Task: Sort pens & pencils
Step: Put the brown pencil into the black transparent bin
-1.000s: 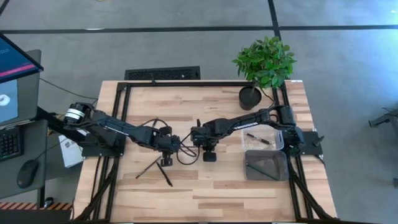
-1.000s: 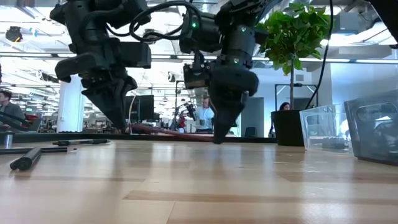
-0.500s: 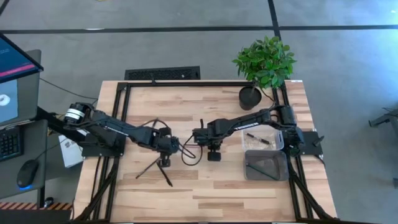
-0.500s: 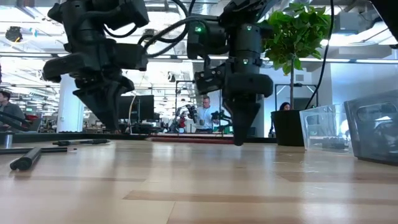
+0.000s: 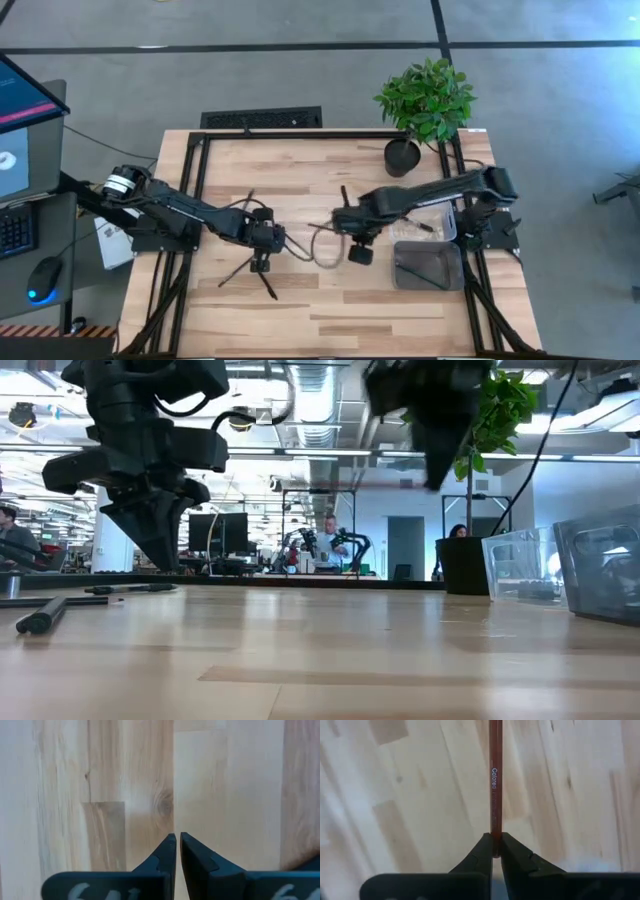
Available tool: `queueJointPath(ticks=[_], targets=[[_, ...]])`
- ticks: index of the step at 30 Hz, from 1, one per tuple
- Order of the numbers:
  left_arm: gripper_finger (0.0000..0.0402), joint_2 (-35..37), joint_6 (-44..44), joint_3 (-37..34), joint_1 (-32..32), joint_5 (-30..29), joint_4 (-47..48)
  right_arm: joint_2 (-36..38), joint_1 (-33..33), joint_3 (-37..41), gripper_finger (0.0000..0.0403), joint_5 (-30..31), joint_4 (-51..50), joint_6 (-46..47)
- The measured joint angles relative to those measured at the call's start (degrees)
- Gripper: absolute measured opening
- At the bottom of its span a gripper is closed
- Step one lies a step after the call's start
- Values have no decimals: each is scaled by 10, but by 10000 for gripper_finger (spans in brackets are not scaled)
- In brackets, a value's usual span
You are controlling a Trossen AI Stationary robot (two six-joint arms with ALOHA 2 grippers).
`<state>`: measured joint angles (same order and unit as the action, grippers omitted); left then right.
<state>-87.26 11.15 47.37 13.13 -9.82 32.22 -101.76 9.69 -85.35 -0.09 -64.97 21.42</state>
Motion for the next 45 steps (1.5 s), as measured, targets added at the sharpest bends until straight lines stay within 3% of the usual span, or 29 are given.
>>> queueJointPath(ticks=[5,14,26,31,45], targets=[[16,0,-4,0,0,-1,-5,61,66,13,47,33,-64,133],[16,0,-29,0,-11,-1,-40,152,242,131,47,46,-96,474],[16,0,-32,0,-60,-1,-52,163,499,224,47,46,-76,825],[16,0,-32,0,-76,3,-52,162,535,259,47,33,-80,853],[16,0,-31,0,-80,4,-45,162,515,291,47,-1,-81,704]])
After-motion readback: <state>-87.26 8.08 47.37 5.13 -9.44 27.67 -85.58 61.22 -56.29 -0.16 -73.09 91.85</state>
